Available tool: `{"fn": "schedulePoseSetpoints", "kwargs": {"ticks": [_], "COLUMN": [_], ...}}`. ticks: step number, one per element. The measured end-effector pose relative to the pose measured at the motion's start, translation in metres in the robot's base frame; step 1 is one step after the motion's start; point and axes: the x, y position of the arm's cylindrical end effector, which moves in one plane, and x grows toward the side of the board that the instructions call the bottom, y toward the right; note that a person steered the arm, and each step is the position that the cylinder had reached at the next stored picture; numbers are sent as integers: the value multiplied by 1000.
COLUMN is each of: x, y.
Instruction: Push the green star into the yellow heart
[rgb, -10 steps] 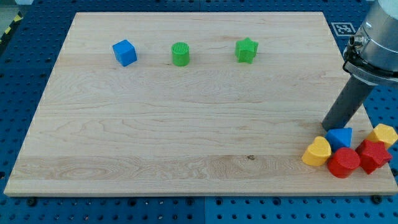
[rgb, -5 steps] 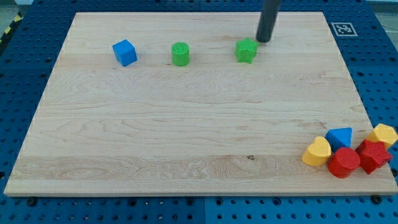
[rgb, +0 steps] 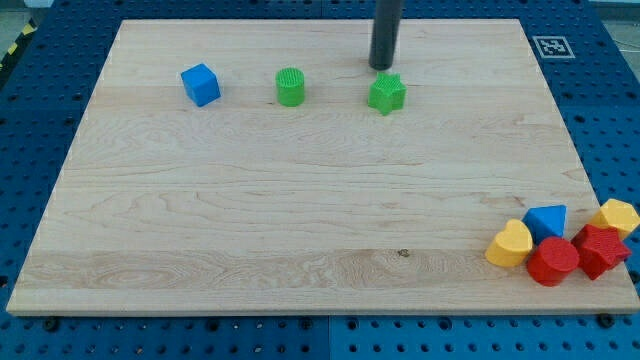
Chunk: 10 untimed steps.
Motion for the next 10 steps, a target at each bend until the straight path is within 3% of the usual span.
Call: {"fn": "schedulePoseSetpoints", "kwargs": {"ticks": [1, 3, 6, 8, 10], "x": [32, 179, 163, 229, 221], "y": [-5, 78, 88, 93, 93]}}
